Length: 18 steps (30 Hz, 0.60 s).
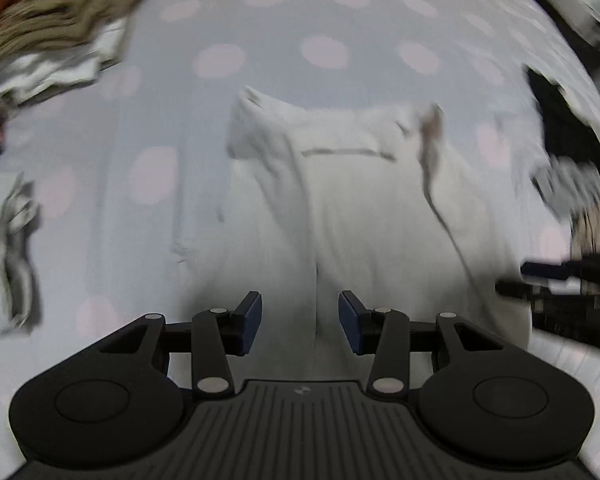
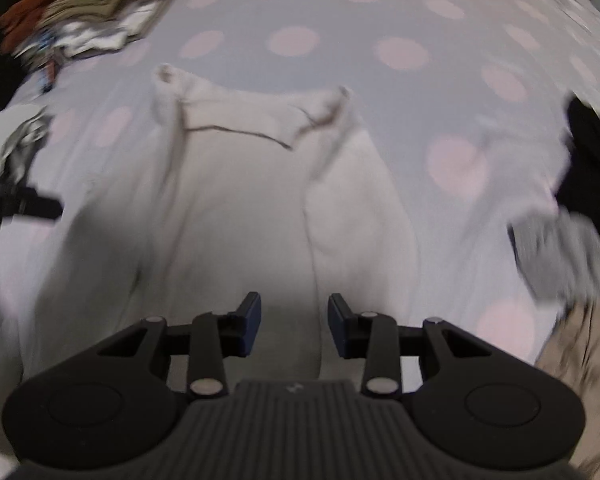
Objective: Fold clothes
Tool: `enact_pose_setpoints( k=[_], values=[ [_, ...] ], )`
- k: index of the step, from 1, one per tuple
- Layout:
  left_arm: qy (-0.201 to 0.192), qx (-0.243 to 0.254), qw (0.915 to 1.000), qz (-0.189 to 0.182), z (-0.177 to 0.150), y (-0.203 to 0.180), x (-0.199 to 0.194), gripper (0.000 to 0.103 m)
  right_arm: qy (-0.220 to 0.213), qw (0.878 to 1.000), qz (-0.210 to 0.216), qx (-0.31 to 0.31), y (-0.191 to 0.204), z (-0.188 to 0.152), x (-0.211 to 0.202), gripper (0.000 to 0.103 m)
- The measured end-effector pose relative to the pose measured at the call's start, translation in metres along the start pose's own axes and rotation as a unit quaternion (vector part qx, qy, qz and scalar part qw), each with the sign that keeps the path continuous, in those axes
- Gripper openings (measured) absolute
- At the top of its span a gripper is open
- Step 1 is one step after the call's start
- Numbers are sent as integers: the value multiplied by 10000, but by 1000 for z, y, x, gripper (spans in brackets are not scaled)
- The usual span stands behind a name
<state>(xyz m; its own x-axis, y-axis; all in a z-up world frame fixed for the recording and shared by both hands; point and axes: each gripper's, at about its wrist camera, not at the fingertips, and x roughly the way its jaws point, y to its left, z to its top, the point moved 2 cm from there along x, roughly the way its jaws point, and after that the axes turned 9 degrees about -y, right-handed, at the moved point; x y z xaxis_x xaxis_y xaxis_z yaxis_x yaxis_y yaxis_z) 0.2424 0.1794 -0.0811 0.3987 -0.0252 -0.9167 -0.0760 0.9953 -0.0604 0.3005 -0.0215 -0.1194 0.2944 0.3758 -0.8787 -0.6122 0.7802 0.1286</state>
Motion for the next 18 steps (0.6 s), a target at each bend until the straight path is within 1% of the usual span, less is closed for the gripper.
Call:
enact_pose_setpoints(
  k=[1,3,6,9,12,13,15,17,18],
  values=[
    [-37,254,9997,-51,-7,0,6,41,-56,9998,-90,139,0,-8,2,40],
    [-139,556,9983,-117,-17,2,18,41,-216,9983,-315,441,1,-24,6,40],
    [-405,613,9966,-377,-28,8,32,41,-443,9922,-660,962,0,-50,12,40],
    [-593,573,9951,-541,-37,10,47,41,-696,9829,-932,1424,8,-75,8,40],
    [-804,736,9917,-681,-47,5,60,41,-950,9749,-1061,1709,24,-98,-3,40],
    [-818,761,9912,-715,-50,3,65,41,-1028,9723,-1090,1796,30,-105,-7,40],
    [-756,793,9912,-745,-55,-1,75,37,-1140,9675,-1096,1973,41,-119,-18,40],
    [-602,927,9917,-649,-62,-6,83,22,-1216,9654,-1087,2036,53,-131,-28,40],
    [-592,1075,9910,-538,-64,-8,83,19,-1247,9651,-1088,2028,59,-136,-32,41]
  ],
)
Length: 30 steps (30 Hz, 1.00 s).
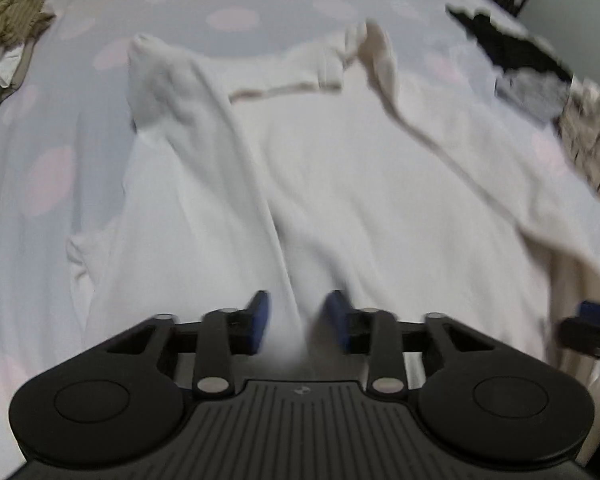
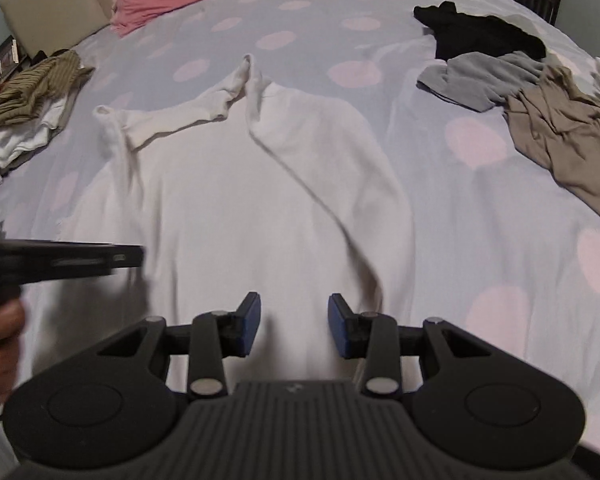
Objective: Fold clothes
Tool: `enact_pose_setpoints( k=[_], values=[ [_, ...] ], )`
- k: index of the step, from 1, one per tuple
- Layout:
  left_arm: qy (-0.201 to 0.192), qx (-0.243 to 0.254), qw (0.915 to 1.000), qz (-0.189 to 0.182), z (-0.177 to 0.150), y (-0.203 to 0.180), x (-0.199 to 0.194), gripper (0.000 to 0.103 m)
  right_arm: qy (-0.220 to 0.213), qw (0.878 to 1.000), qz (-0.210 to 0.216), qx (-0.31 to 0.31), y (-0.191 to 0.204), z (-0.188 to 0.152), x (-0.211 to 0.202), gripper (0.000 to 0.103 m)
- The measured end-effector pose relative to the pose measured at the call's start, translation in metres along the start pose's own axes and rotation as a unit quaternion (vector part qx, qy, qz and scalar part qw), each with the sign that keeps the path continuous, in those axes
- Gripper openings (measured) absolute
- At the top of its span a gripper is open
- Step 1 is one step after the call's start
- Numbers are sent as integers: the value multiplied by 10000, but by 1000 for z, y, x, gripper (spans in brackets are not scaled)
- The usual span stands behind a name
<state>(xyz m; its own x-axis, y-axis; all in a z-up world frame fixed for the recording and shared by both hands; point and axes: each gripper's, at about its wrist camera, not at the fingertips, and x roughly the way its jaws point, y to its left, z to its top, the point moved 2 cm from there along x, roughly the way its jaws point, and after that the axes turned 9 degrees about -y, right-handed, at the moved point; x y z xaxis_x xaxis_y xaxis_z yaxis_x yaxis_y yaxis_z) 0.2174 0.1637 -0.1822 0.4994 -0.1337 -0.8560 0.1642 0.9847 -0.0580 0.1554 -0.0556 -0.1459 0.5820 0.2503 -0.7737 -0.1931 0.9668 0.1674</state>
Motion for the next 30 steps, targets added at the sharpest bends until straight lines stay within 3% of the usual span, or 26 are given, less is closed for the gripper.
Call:
enact_pose_setpoints(
  k=[3,10,19,23,25,28,30],
  values=[
    [128,64,9999,91,-1,4,-5,2,-156,9998,25,-107,5,0,-17,41],
    [-129,-343,9993,10,1,23,-27,2,-452,9987,81,-205,15,13,-35,42],
    [-197,-254,9995,44,6,28,-35,2,-383,9990,230,-24,12,6,-20,42],
    [-209,-429,9983,320,3,48,-40,2,-344,9989,305,-59,9,8,-11,42],
    [-295,-847,9946,513,-2,71,-47,2,-326,9989,338,-91,8,10,-5,42],
    [-404,-1681,9804,949,-14,122,-60,2,-306,9988,354,-156,3,19,4,42],
    [-429,-1974,9727,1146,-21,149,-65,2,-308,9985,383,-221,2,25,10,42]
  ],
)
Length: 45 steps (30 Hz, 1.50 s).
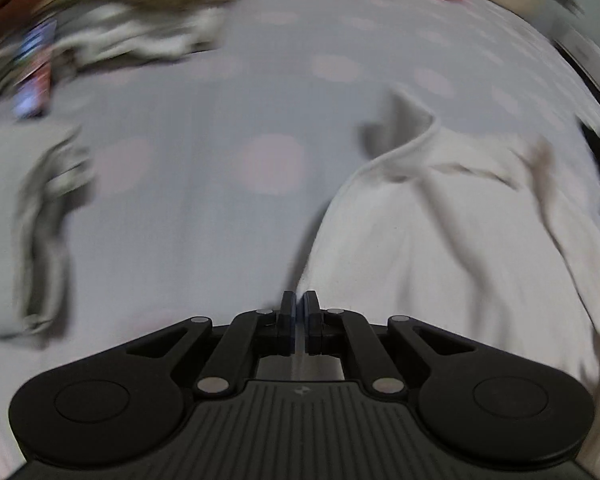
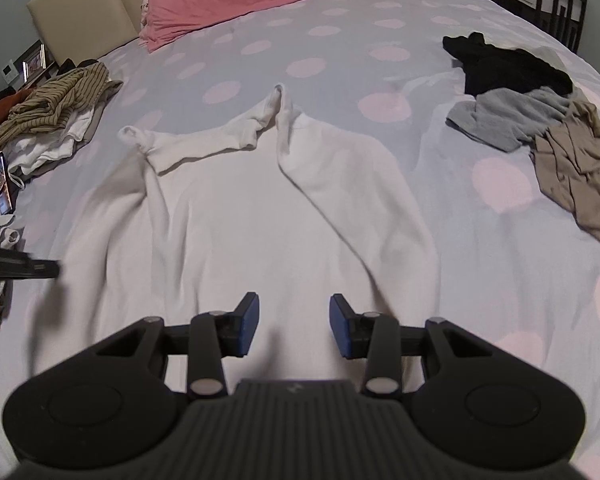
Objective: Fold clothes
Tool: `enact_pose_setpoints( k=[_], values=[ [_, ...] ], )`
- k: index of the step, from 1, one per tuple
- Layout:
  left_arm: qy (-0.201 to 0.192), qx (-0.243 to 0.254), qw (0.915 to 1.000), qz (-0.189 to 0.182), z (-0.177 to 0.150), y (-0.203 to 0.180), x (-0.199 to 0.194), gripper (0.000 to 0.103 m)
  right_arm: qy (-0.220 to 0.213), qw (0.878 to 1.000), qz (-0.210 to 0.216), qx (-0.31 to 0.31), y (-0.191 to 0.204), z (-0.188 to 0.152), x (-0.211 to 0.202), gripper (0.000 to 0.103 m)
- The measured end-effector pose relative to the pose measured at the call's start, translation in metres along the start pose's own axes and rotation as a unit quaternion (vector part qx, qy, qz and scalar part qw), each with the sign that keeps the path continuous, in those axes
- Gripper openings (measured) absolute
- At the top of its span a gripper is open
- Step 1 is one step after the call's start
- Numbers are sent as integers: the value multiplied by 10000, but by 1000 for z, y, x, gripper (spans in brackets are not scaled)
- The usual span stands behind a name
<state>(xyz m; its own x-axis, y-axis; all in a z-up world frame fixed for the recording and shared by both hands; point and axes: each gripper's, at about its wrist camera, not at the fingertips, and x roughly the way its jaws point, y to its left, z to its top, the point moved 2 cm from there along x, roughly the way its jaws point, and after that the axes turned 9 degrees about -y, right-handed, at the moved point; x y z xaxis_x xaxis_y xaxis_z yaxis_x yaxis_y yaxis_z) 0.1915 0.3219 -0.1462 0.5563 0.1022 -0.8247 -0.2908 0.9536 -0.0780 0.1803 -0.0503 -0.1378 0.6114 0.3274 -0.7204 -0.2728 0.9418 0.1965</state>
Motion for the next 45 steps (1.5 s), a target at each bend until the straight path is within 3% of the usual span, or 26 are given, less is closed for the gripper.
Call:
enact_pose_setpoints(
  k=[5,14,17,19,23,26,28,32,33,34,36,41,43,45],
  values=[
    [-80,485,9978,437,1,18,7,2,-17,9992,104,-389,-1,9,9,42],
    [-138,411,9934,1067,-4,49,4,3,84,9973,53,-722,-15,4,22,42],
    [-197,311,9933,1096,-5,51,2,3,86,9957,-55,-921,-17,4,30,42],
    [-411,180,9939,1003,-4,48,-6,3,27,9934,-136,-1139,-16,8,37,42],
    [-814,156,9960,326,1,27,-17,3,-124,9835,-197,-1795,-7,18,56,42],
    [-806,559,9952,-56,2,-2,-16,8,-83,9716,-217,-2355,1,22,78,42],
    [-740,746,9941,-252,-1,-17,-14,8,-26,9627,-462,-2667,3,22,92,43],
    [-653,1029,9919,-369,-9,-34,-7,10,74,9504,-590,-3052,-3,19,110,42],
    [-643,1072,9915,-371,-11,-34,-5,10,106,9479,-543,-3137,-3,21,109,21],
    [-634,1074,9915,-376,-13,-35,-5,10,137,9459,-492,-3204,-3,24,109,6],
    [-602,932,9930,-401,-16,-32,-3,10,193,9566,-273,-2895,-10,37,103,6],
    [-605,681,9950,-402,-13,-23,-1,10,-45,9919,6,-1272,-59,94,82,6],
    [-610,682,9950,-408,-11,-25,-1,10,-123,9974,-36,-715,-83,114,77,6],
    [-610,793,9941,-417,-7,-30,-2,10,-151,9979,-346,-525,-105,127,79,6]
  ],
)
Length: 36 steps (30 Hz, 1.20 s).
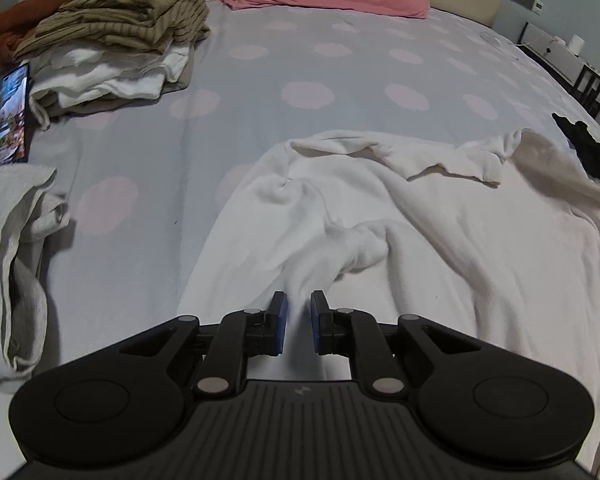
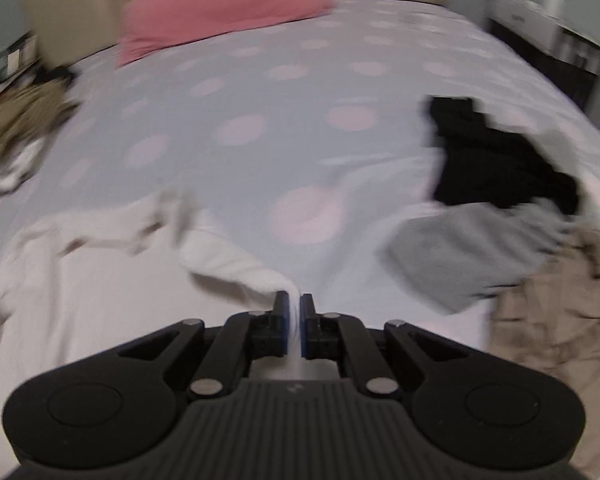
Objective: Fold clothes
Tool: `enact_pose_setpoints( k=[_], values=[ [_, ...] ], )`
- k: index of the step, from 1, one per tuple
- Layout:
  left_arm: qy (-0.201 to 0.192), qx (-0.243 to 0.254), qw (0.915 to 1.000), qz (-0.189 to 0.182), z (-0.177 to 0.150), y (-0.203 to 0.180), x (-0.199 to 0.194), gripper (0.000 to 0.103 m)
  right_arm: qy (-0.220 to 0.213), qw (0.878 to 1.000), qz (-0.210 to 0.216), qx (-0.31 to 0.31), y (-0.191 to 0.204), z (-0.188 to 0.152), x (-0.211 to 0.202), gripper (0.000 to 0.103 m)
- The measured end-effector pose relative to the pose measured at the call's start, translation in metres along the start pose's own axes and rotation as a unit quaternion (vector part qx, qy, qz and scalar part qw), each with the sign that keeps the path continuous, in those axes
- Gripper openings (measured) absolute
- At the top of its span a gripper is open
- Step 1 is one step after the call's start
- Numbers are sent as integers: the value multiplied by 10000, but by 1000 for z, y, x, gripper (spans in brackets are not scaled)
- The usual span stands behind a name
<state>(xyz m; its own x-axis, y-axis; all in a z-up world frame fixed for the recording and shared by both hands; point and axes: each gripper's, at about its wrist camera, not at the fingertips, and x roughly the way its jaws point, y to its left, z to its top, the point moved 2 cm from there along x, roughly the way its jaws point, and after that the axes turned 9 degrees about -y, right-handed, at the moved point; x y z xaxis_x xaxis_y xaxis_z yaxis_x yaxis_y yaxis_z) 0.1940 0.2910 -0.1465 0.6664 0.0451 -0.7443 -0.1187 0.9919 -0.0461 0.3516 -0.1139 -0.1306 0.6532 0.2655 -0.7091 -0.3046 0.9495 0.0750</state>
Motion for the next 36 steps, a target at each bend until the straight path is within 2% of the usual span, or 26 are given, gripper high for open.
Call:
enact_pose_setpoints(
  k=[5,6,7,9,10,11,13,16,17,20,24,26,29,31,32,33,36],
  values=[
    [85,569,9980,-274,24,-19,0,10,414,9957,-826,-79,-40,2,24,6],
    [190,889,9949,-439,34,-26,-1,10,507,9939,-972,-123,-44,0,27,6],
    [313,1354,9883,-623,45,-33,-3,10,465,9936,-1013,-207,-43,0,27,7],
    [325,2188,9722,-771,65,-45,-15,12,214,9964,-782,-232,-38,3,20,11],
    [301,2573,9624,-815,75,-51,-21,17,94,9976,-641,-230,-32,6,16,11],
    [317,2829,9545,-886,84,-55,-26,19,-49,9984,-483,-278,-24,8,13,11],
    [476,3016,9452,-1156,95,-62,-31,22,-215,9984,-280,-449,-9,11,12,11],
    [561,3176,9351,-1472,100,-70,-26,29,-419,9948,-23,-928,28,12,15,12],
    [528,3236,9331,-1476,98,-71,-18,31,-465,9916,55,-1208,45,9,17,12],
    [391,3489,9270,-1321,88,-71,13,37,-475,9802,375,-1885,85,3,25,21],
    [310,3902,9151,-970,76,-67,55,37,-510,9617,702,-2601,130,-3,38,31],
    [314,4072,9080,-935,74,-63,70,37,-609,9518,770,-2906,143,-2,45,35],
    [219,4256,8989,-1019,76,-60,85,37,-831,9188,870,-3759,163,-6,59,42],
    [14,4496,8865,-1093,78,-61,90,37,-912,8859,876,-4464,175,-13,68,42],
    [-94,4623,8794,-1130,79,-61,93,37,-951,8670,877,-4812,181,-17,73,42],
    [-207,4735,8726,-1181,80,-62,96,37,-996,8420,876,-5229,186,-22,78,42],
    [-281,4959,8590,-1244,83,-60,115,37,-1081,7731,901,-6185,196,-35,90,44]
  ],
)
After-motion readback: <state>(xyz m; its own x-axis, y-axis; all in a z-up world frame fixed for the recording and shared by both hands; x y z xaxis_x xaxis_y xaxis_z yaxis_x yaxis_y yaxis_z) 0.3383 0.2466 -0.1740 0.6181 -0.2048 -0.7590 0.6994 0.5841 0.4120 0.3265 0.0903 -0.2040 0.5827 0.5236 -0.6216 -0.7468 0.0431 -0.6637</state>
